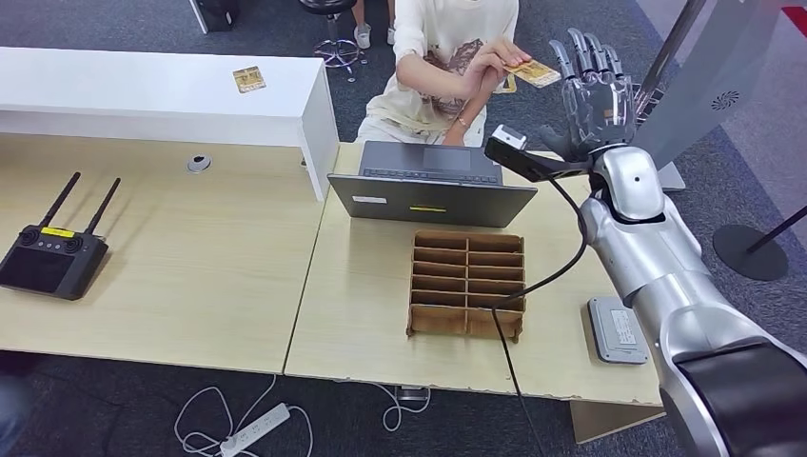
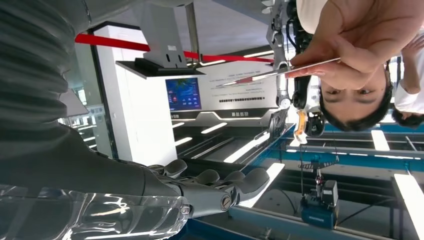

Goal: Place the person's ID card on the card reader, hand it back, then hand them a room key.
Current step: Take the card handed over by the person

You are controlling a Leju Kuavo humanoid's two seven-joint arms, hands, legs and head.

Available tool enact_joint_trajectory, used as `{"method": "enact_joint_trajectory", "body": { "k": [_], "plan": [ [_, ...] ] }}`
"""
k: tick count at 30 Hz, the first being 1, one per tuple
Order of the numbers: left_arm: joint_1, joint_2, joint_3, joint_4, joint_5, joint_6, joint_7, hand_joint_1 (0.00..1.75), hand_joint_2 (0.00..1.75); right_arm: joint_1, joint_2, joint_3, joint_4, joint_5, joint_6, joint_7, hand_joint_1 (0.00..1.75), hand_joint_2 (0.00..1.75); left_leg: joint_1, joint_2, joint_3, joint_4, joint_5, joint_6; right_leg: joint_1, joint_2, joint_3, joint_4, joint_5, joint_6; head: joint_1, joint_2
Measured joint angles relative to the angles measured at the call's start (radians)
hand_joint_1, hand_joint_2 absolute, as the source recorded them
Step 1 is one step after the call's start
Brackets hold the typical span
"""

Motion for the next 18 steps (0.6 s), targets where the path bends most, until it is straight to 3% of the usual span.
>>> {"method": "enact_joint_trajectory", "body": {
  "k": [5,11,15,18],
  "plan": [
    [0.000,0.001,0.012,0.000,0.003,-0.005,0.000,0.00,0.00,-0.007,0.000,0.001,0.021,-0.010,0.000,-0.009,0.03,1.75,0.000,0.000,0.000,0.000,0.000,0.000,0.000,0.000,0.000,0.000,0.000,0.000,0.000,0.000],
    [0.003,0.003,0.015,0.000,0.002,-0.006,0.000,0.00,0.00,-0.010,0.000,-0.002,0.030,-0.034,-0.003,-0.035,0.39,1.75,0.000,0.000,0.000,0.000,0.000,0.000,0.000,0.000,0.000,0.000,0.000,0.000,0.000,0.000],
    [0.008,0.003,0.015,0.000,0.003,-0.006,0.001,0.00,0.00,-0.010,0.001,-0.009,0.035,-0.045,-0.011,-0.054,1.51,1.75,0.000,0.000,0.000,0.000,0.000,0.000,0.000,0.000,0.000,0.000,0.000,0.000,0.000,0.000],
    [0.008,0.003,0.016,0.000,0.004,-0.005,0.001,0.00,0.00,-0.011,0.003,-0.014,0.038,-0.050,-0.012,-0.065,1.75,1.75,0.000,0.000,0.000,0.000,0.000,0.000,0.000,0.000,0.000,0.000,0.000,0.000,0.000,0.000]
  ]
}}
